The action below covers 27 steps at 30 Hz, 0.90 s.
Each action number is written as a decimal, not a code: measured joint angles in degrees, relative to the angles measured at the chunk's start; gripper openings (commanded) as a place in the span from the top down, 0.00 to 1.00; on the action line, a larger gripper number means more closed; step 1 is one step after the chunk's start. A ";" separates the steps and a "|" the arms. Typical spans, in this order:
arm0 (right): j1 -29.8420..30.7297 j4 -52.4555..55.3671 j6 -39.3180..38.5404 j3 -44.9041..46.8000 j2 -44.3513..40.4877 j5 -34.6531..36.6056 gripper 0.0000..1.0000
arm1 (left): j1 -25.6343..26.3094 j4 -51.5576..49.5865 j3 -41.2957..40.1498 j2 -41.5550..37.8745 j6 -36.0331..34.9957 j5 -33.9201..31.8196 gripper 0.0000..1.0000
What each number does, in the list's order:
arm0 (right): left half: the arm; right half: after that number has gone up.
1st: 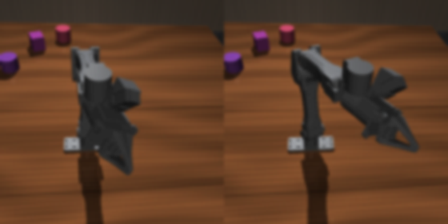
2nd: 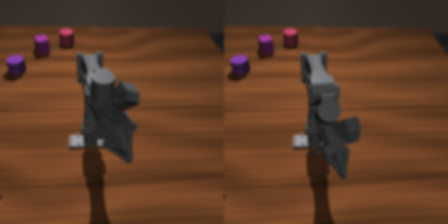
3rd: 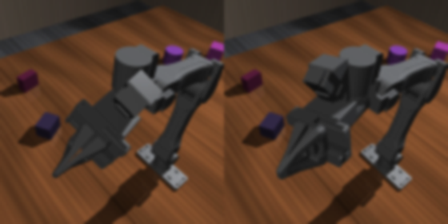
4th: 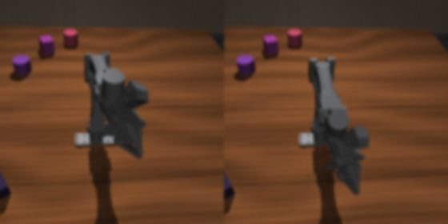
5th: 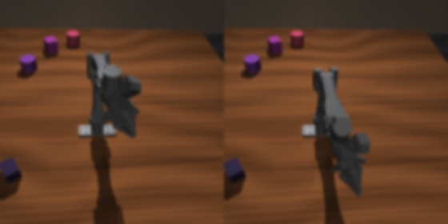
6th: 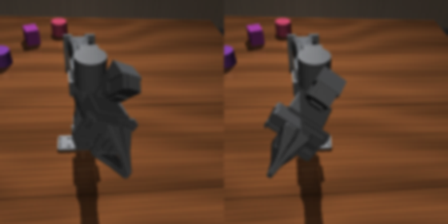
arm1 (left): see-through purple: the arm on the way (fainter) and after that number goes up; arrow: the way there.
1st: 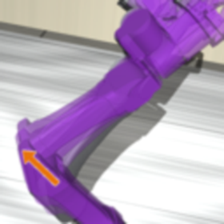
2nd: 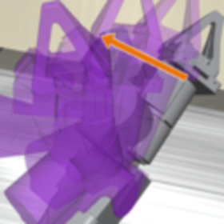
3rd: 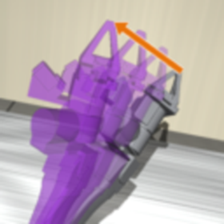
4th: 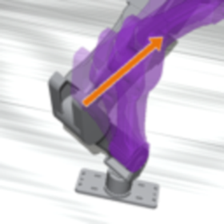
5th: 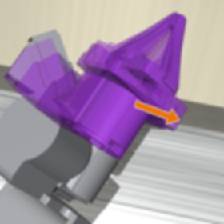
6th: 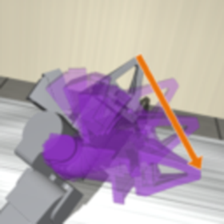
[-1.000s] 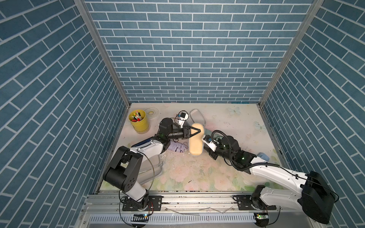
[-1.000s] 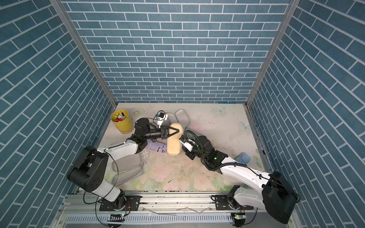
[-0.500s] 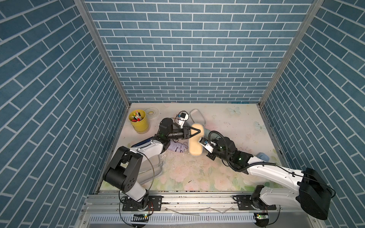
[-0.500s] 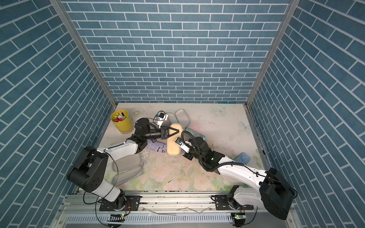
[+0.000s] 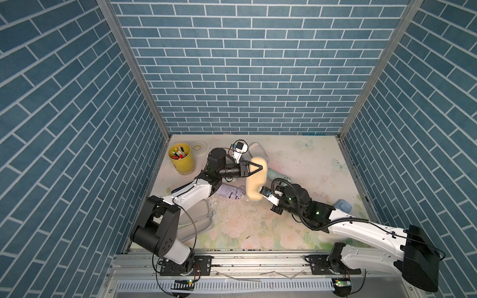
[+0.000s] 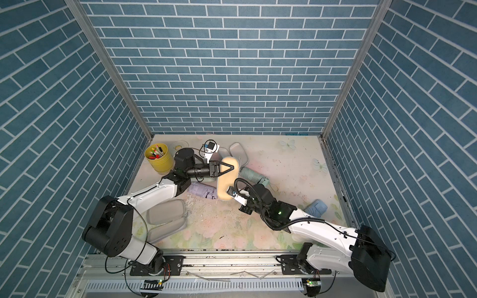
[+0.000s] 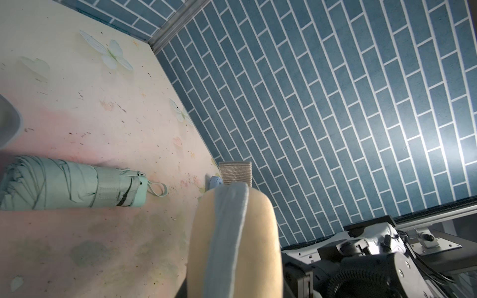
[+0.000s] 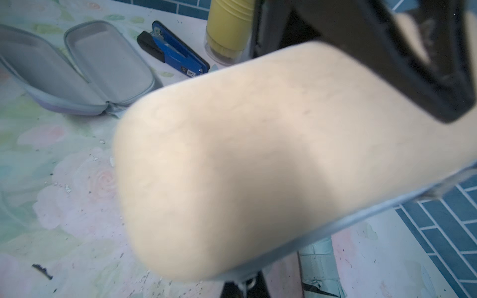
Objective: Put umbrellas into zippered umbrella sleeves
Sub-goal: Zip the zipper on the umbrella sleeve.
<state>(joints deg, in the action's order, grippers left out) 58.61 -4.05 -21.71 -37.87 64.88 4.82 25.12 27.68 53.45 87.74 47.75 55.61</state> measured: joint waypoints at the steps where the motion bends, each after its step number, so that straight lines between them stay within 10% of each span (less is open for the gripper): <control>1: 0.81 0.31 -0.20 0.00 0.24 0.35 1.00 | -0.04 -0.76 0.35 0.00 -0.48 -0.31 0.95; 15: 3.93 -4.92 10.45 0.00 6.36 3.63 1.00 | 0.04 -4.02 -2.14 -2.86 -3.37 -13.38 1.00; 27: 3.85 -9.92 29.55 -0.42 14.56 5.88 1.00 | 4.33 17.00 -16.15 -2.62 6.19 -38.69 1.00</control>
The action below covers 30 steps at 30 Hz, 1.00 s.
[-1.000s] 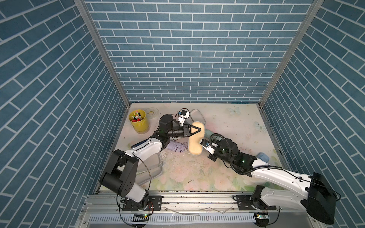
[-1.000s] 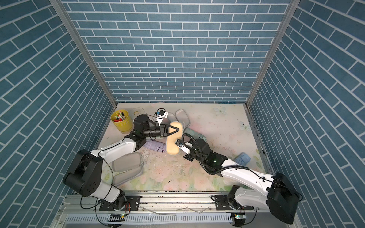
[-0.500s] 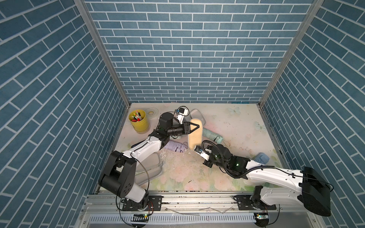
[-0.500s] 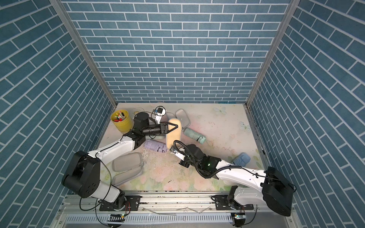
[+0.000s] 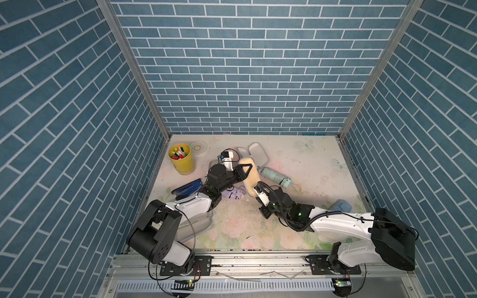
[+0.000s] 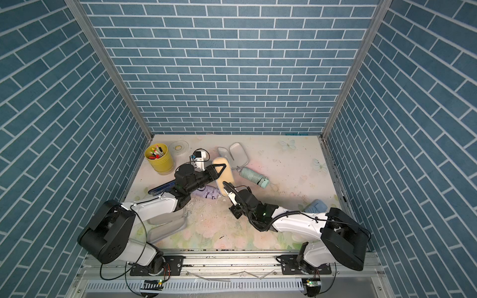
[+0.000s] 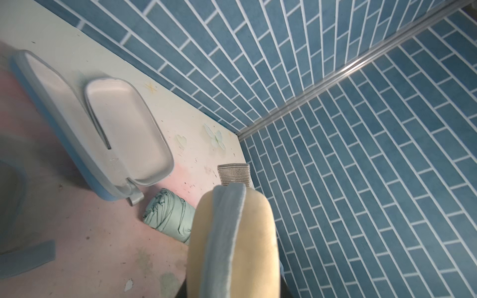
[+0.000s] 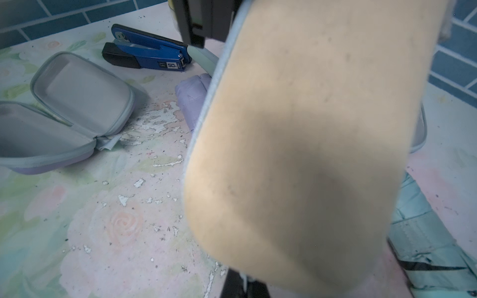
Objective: Put umbrellas into zippered umbrella sleeves
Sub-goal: Zip the zipper on the umbrella sleeve.
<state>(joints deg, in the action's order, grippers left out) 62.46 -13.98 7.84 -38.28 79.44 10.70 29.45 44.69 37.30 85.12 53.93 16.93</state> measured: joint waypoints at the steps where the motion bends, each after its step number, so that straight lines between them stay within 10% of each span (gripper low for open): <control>1: -0.02 -0.42 1.22 -0.22 0.39 0.26 1.00 | 0.22 1.07 -0.31 0.17 0.33 -1.33 1.00; 13: -1.03 -4.22 13.05 -7.56 6.71 1.25 0.98 | 4.57 18.53 -0.42 7.21 1.75 -20.72 1.00; 23: -9.07 -3.96 30.93 -8.94 1.49 -14.49 0.19 | 4.55 23.82 -0.72 10.45 1.36 -34.38 0.97; 30: -17.31 -8.55 46.64 -4.39 -1.90 -21.94 0.14 | 6.49 27.87 -0.74 10.47 6.25 -40.44 0.89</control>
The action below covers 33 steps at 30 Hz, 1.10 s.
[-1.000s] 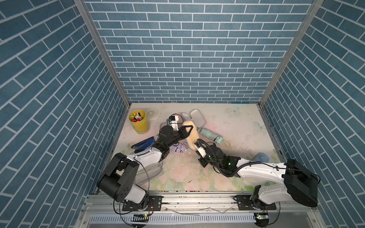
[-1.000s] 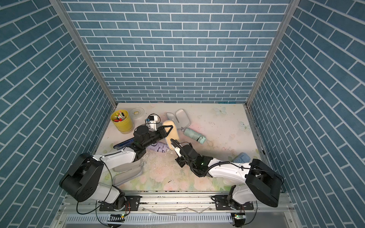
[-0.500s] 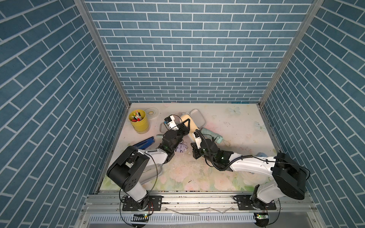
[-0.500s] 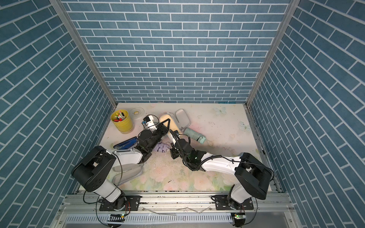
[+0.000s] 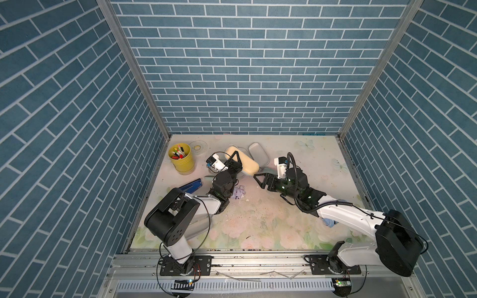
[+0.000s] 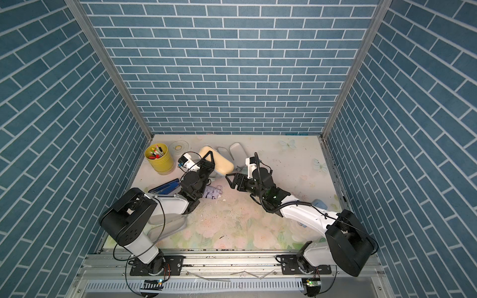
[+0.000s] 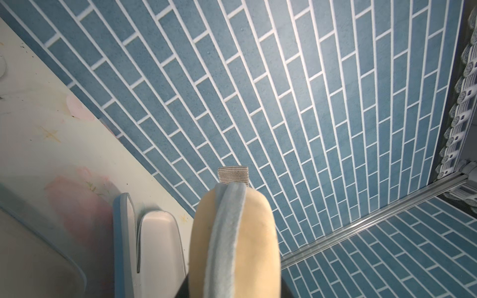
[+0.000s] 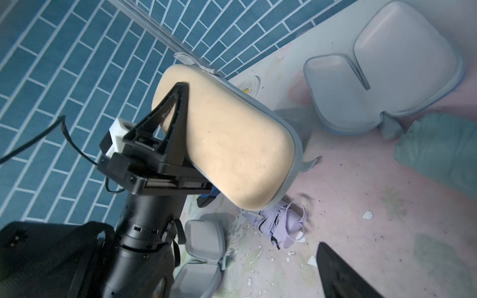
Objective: Put umbrellas into zippered umbrella sleeves
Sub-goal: Adjust the umbrella sleeve.
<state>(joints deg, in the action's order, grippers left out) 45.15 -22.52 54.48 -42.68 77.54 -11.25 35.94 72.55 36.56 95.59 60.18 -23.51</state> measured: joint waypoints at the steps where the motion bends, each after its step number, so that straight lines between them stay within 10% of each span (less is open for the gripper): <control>1: -0.48 -1.66 2.05 0.09 0.79 -0.92 0.14 | 0.74 0.31 0.00 0.00 0.94 -0.83 0.88; 13: -3.02 -16.68 14.16 0.11 8.63 -4.44 0.25 | 7.19 1.60 -0.50 0.00 10.71 -7.67 0.84; 21: -5.51 -21.86 17.51 0.74 8.74 -6.69 0.65 | 6.56 -1.09 -0.92 -2.08 12.70 -5.57 0.48; 27: -11.19 -22.03 16.81 1.09 8.66 -13.33 0.80 | 3.56 -8.17 -4.98 -7.04 11.96 12.28 0.22; 33: -18.97 -11.76 11.37 1.27 4.74 -24.37 0.82 | -11.30 -17.05 -7.96 -13.75 10.75 36.22 0.14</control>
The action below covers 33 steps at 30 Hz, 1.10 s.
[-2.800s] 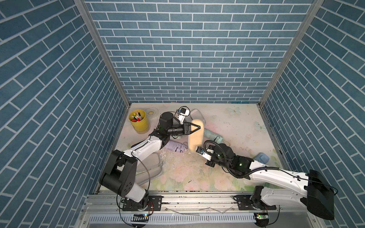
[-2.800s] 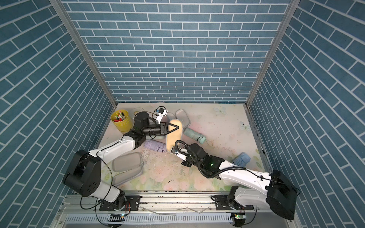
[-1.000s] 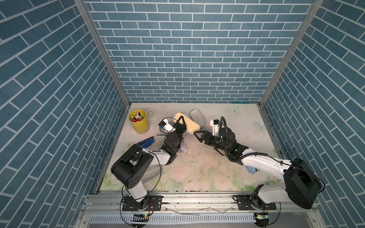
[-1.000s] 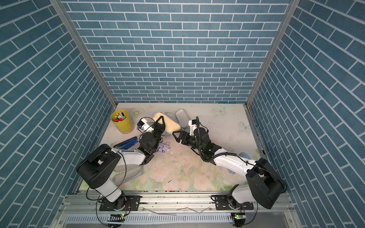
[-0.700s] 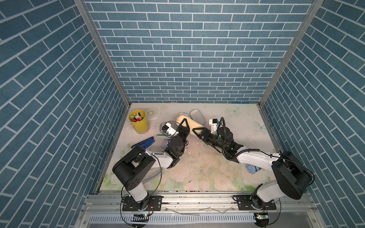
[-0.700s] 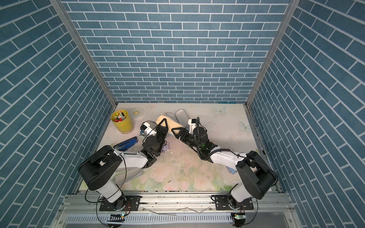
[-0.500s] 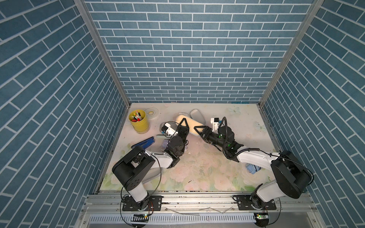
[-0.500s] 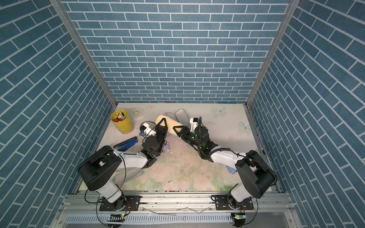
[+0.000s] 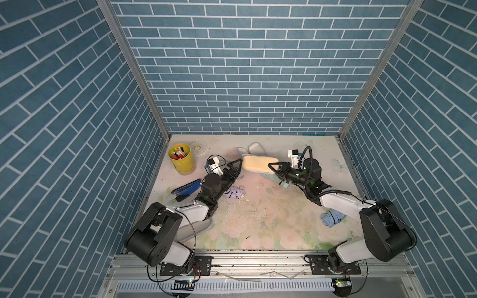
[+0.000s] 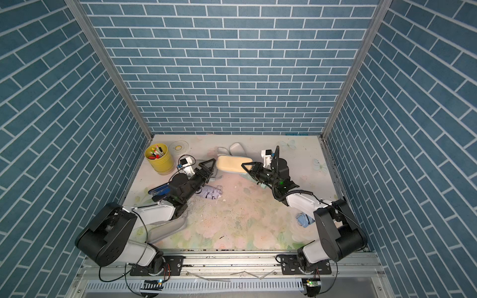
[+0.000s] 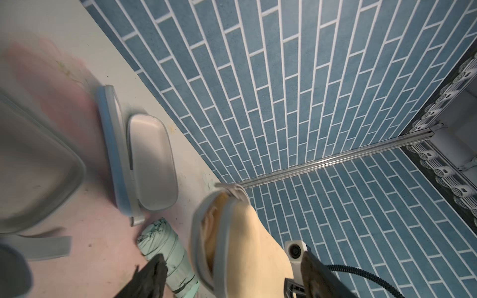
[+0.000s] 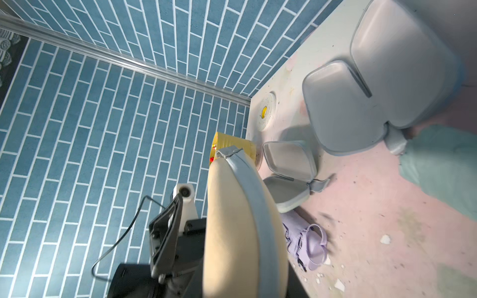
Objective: Put umbrellas into zippered umbrella sleeves
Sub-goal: Adjust the umbrella sleeve.
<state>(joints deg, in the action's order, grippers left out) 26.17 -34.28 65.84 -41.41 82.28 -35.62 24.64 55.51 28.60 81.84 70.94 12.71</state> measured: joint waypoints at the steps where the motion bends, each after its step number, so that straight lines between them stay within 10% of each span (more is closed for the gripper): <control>1: -0.94 2.08 -1.18 -0.11 -0.98 -2.08 0.83 | -2.32 -2.19 0.04 -1.01 -0.74 3.93 0.13; 15: -2.78 39.10 -24.72 -14.97 -3.26 -23.61 0.85 | -5.46 -28.00 8.76 -8.46 -16.98 35.58 0.11; 33: -4.13 55.84 -37.07 -24.06 3.87 -30.80 0.79 | 0.74 -9.90 11.61 5.25 -9.60 49.64 0.34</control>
<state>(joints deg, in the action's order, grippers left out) 22.04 21.56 28.77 -65.47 86.15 -66.41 25.39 45.60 40.21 87.09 61.34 62.35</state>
